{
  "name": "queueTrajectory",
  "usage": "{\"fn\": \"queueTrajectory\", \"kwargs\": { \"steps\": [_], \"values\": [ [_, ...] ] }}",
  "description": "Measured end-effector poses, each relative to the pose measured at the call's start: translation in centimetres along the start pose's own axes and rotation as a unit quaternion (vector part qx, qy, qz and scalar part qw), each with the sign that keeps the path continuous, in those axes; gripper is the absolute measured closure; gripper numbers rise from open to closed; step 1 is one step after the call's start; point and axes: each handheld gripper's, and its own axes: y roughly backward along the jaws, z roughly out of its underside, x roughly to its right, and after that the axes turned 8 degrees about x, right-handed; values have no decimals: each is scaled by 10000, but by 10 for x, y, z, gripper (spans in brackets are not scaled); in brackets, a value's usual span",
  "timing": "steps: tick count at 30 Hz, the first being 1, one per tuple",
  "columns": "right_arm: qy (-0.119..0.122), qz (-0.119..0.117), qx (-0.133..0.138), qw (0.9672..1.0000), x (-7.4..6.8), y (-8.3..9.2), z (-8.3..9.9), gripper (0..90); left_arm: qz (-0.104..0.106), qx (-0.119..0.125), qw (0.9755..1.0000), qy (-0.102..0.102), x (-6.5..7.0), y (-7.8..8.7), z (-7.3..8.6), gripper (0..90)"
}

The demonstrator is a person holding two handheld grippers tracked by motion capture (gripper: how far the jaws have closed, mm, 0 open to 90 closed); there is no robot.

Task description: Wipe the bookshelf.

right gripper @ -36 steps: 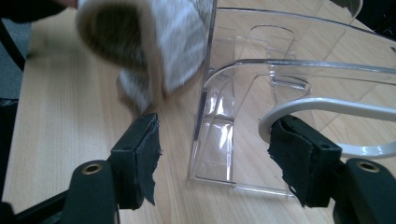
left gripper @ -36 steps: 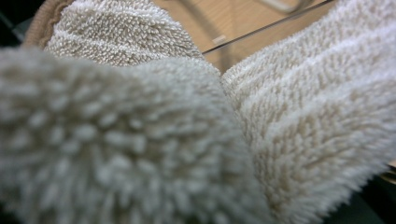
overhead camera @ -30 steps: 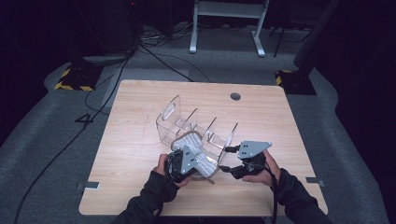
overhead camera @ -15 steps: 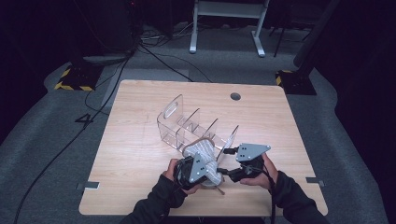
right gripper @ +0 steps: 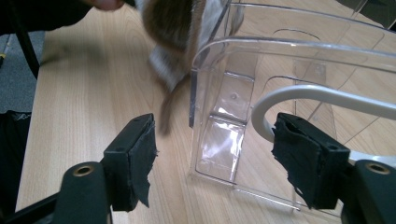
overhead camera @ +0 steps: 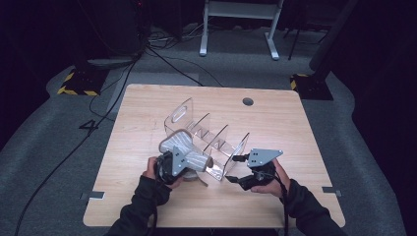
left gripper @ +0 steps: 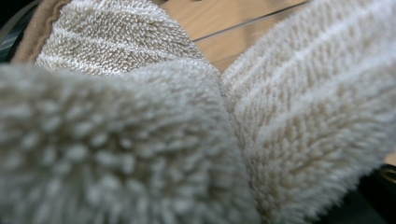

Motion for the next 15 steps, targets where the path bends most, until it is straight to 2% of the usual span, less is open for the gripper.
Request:
{"fn": "queueTrajectory", "kwargs": {
  "steps": [1,2,3,4,5,7,9,11,15],
  "values": [
    [-31,-11,0,10000,0,0,1,309,-99,-27,9998,152,-9,0,3,688],
    [-69,-30,27,10000,1,0,1,309,-211,-66,9996,163,-15,0,5,687],
    [-69,-5,33,10000,1,0,1,310,-288,-38,9990,337,-22,1,8,687],
    [-44,24,31,10000,2,0,1,310,-284,21,9978,599,-32,2,11,687],
    [-95,5,65,9999,3,0,2,312,-357,32,9970,683,-37,2,13,687],
    [-139,13,64,9999,3,0,2,313,-616,-49,9964,586,-48,1,16,687],
    [-57,39,23,10000,2,-1,2,315,-609,-40,9951,782,-58,0,19,686],
    [-39,53,30,10000,2,-1,2,316,-648,-85,9940,873,-65,-4,23,686],
    [-18,66,26,10000,2,-2,0,322,-426,66,9939,1013,-70,-9,24,682]
  ]
}}
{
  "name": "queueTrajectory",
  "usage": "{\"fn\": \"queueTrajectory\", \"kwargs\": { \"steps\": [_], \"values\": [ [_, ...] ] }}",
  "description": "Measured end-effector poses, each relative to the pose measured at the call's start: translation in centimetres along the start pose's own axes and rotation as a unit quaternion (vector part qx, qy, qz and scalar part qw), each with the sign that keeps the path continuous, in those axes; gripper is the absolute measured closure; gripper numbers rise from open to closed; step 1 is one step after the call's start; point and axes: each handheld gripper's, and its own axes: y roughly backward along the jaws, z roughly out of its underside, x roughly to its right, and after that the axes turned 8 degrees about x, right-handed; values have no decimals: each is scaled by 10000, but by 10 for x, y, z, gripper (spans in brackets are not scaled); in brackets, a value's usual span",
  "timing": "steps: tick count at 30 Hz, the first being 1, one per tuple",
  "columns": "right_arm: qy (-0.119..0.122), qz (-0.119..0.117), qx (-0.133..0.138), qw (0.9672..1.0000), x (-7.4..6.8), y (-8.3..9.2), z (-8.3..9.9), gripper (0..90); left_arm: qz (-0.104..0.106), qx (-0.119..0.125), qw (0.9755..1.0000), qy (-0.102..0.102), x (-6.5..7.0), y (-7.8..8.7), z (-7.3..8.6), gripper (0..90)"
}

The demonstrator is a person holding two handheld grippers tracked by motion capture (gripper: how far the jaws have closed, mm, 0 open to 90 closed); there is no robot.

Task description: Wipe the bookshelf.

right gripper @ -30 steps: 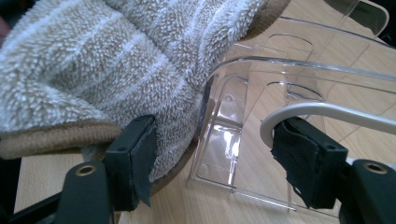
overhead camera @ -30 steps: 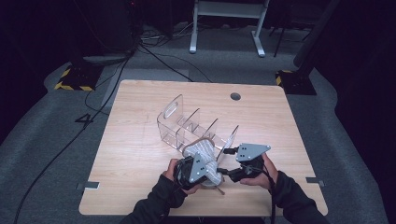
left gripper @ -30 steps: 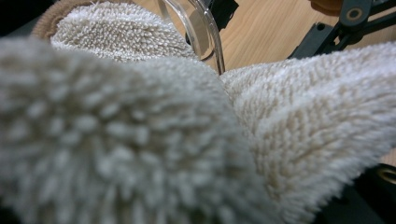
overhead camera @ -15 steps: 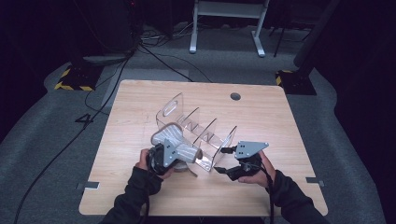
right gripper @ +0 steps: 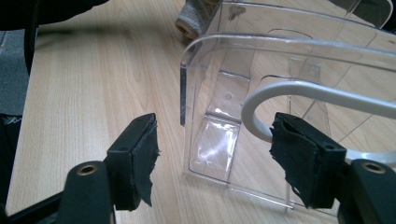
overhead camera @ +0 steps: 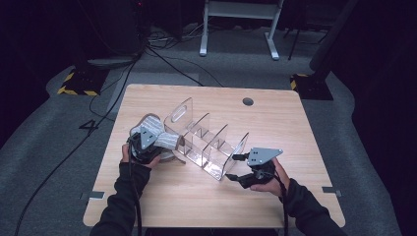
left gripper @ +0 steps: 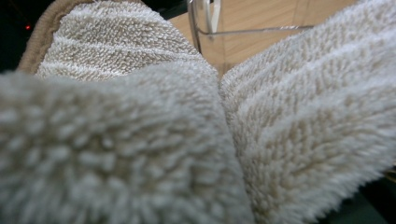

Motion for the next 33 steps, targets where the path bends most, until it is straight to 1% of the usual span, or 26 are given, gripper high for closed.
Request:
{"fn": "queueTrajectory", "kwargs": {
  "steps": [1,2,3,5,7,8,9,11,13,14,15,16,18,19,20,21,23,24,25,27,28,29,30,31,32,33],
  "values": [
    [17,-15,8,10000,-1,-1,-1,322,50,-15,10000,-57,2,-1,-1,682],
    [17,-15,8,10000,-1,-1,-1,322,50,-15,10000,-57,2,-1,-1,682],
    [41,-14,-7,10000,-1,-1,-1,322,77,-37,9999,-142,5,-2,-2,682],
    [68,-42,3,10000,-2,-2,-2,322,179,-26,9996,-199,12,-5,-4,681],
    [92,-33,-13,10000,-4,-3,-3,322,196,-48,9992,-354,20,-5,-8,682],
    [113,-51,10,9999,-4,-3,-4,321,219,-29,9992,-341,22,-6,-9,682],
    [113,-56,6,9999,-5,-4,-4,321,322,12,9991,-270,25,-5,-10,682],
    [136,-65,-2,9999,-7,-4,-5,321,401,47,9989,-230,32,-5,-12,683],
    [155,-55,2,9999,-8,-5,-5,321,503,91,9984,-239,40,-5,-15,684],
    [156,-64,0,9999,-9,-5,-6,322,503,91,9984,-239,40,-5,-15,686],
    [149,-73,19,9999,-9,-6,-6,325,631,125,9975,-279,52,-6,-19,688],
    [151,-77,14,9999,-9,-6,-6,327,697,154,9970,-296,57,-6,-20,688],
    [139,-106,22,9998,-10,-6,-6,331,842,158,9952,-470,72,-7,-23,689],
    [149,-105,23,9998,-11,-6,-6,331,905,172,9945,-501,79,-7,-24,689],
    [158,-90,14,9998,-12,-7,-7,331,946,176,9939,-536,84,-7,-25,689],
    [165,-79,7,9998,-12,-7,-7,329,946,176,9939,-536,84,-7,-25,692],
    [159,-67,15,9999,-12,-7,-7,328,990,188,9928,-654,98,-6,-27,696],
    [151,-46,28,9999,-12,-7,-7,329,1014,192,9925,-660,103,-6,-27,699],
    [158,-25,24,9999,-12,-7,-7,327,1032,201,9922,-673,106,-6,-27,702],
    [163,-24,20,9999,-12,-7,-7,328,1089,187,9910,-761,112,-5,-28,704],
    [128,-24,39,9999,-12,-7,-6,328,1132,188,9902,-796,117,-3,-27,709],
    [130,-14,40,9999,-12,-7,-6,327,1185,180,9895,-811,119,-2,-27,710],
    [128,-6,39,9999,-12,-7,-6,327,1185,180,9895,-811,119,-2,-27,710],
    [120,0,42,9999,-12,-7,-6,324,1324,172,9870,-893,124,2,-26,709],
    [120,0,42,9999,-12,-7,-6,324,1324,172,9870,-893,124,2,-26,709],
    [119,-1,46,9999,-12,-7,-6,320,1417,164,9851,-958,127,4,-26,709]
  ]
}}
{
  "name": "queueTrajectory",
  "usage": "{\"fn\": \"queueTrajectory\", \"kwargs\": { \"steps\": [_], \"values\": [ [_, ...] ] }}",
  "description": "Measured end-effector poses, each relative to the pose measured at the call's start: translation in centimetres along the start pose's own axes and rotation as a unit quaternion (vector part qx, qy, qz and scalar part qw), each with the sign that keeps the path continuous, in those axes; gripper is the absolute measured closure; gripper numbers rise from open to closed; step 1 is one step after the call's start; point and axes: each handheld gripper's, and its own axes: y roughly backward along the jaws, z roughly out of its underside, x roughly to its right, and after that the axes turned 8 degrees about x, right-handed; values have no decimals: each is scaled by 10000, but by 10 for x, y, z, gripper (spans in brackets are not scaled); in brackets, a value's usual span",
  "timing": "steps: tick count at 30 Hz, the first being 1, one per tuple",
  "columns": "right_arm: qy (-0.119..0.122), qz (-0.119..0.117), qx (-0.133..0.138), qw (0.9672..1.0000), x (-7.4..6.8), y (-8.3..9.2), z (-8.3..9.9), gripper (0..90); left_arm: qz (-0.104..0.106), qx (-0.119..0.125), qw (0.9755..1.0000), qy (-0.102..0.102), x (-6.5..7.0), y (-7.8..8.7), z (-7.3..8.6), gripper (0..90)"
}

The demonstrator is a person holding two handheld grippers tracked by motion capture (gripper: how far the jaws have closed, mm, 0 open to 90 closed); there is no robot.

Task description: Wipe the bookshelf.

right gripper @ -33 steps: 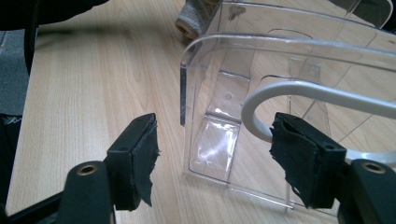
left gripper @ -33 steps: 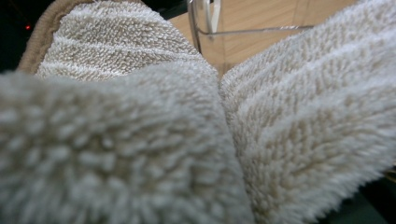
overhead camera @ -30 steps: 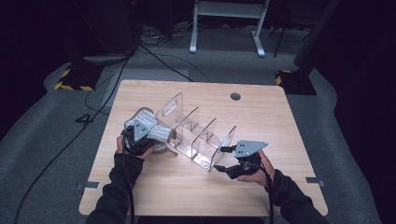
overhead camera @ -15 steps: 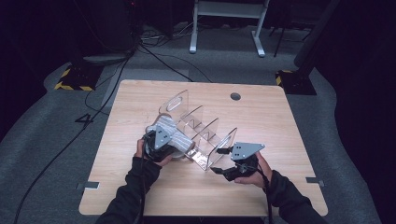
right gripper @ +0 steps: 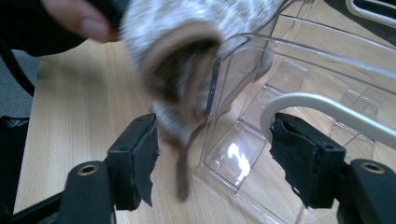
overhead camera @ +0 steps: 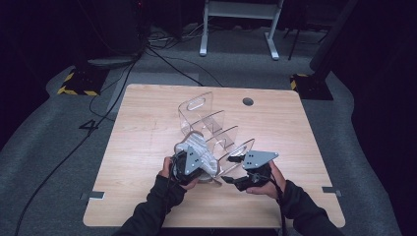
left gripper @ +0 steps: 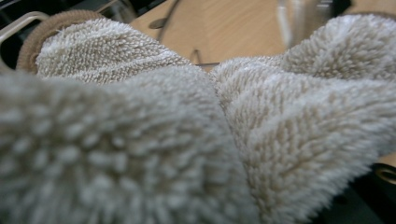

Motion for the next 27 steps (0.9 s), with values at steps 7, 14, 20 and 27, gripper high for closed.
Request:
{"fn": "queueTrajectory", "kwargs": {
  "steps": [7,14,20,27],
  "values": [
    [3,14,0,10000,-1,0,0,313,188,-28,9997,-181,11,2,-2,705],
    [-7,9,-57,10000,1,-4,1,354,-199,-192,9994,-229,-11,-3,9,700],
    [-25,-26,-63,10000,1,-5,1,359,-408,-759,9962,-79,-30,-18,34,697],
    [50,35,-36,10000,4,8,4,400,-394,-997,9942,63,-44,-23,52,696]
  ]
}}
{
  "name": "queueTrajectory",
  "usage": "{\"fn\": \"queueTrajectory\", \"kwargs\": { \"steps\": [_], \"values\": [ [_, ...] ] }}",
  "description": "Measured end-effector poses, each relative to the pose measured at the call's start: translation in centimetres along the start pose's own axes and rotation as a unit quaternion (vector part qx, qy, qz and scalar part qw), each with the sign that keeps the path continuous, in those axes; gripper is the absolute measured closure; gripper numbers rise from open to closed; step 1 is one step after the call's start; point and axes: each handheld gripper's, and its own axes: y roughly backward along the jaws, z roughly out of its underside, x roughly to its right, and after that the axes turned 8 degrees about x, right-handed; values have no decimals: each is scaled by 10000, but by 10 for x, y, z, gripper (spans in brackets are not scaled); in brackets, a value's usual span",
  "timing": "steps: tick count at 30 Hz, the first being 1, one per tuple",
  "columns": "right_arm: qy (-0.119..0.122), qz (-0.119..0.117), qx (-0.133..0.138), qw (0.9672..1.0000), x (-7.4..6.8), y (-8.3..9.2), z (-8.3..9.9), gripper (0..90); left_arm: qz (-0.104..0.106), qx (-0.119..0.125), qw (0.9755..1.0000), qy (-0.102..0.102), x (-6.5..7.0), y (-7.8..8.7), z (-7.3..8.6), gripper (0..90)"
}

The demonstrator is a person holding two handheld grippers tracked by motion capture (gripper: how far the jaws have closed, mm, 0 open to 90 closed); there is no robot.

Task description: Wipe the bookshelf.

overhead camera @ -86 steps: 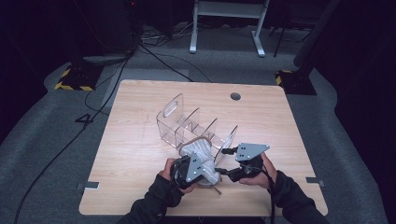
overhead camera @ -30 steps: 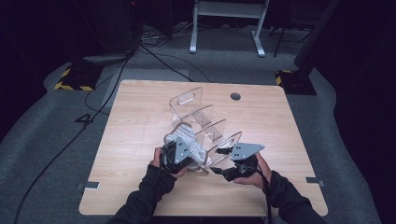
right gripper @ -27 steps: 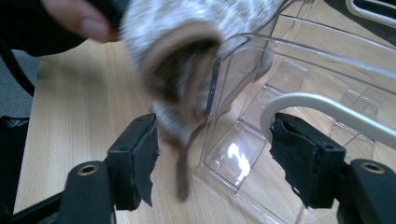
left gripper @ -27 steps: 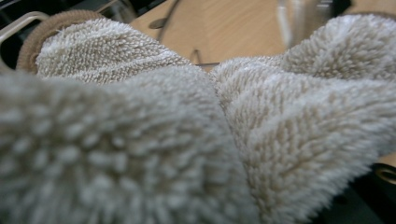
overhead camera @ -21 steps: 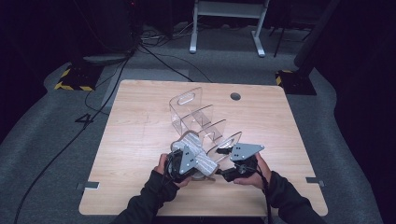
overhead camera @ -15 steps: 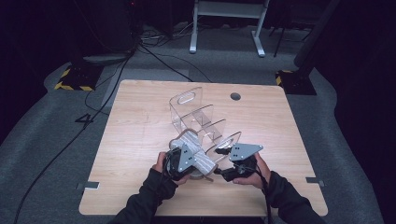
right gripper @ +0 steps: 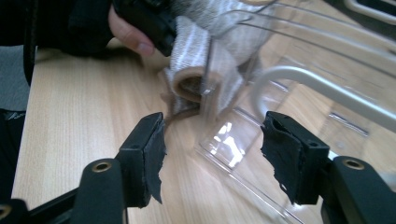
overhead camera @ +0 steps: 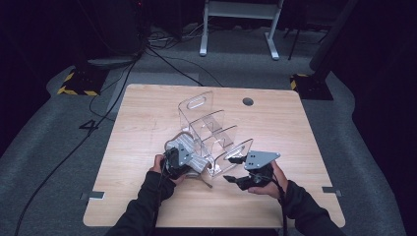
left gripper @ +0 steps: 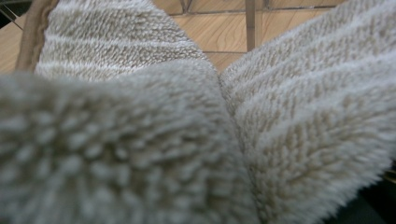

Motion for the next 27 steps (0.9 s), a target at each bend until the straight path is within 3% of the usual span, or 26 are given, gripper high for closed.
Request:
{"fn": "queueTrajectory", "kwargs": {
  "steps": [3,4,6,9,13,15,19,27],
  "values": [
    [-89,157,66,9998,6,14,3,415,136,-107,9998,-41,4,-4,3,694],
    [-142,236,148,9995,11,25,5,456,258,-145,9995,-133,7,-6,4,690],
    [-144,296,174,9993,13,29,5,463,346,-199,9989,-236,9,-6,4,689],
    [-250,658,358,9969,25,48,3,516,618,-258,9974,-284,16,-4,2,691],
    [-288,949,481,9939,35,56,2,503,684,-366,9956,-517,22,0,2,698],
    [-322,1059,490,9926,39,57,3,479,744,-408,9947,-585,23,4,4,703],
    [-275,1213,421,9913,50,53,3,431,836,-420,9943,-511,25,10,7,703],
    [-380,1070,269,9932,67,38,7,368,1012,-460,9923,-541,34,26,14,697]
  ]
}}
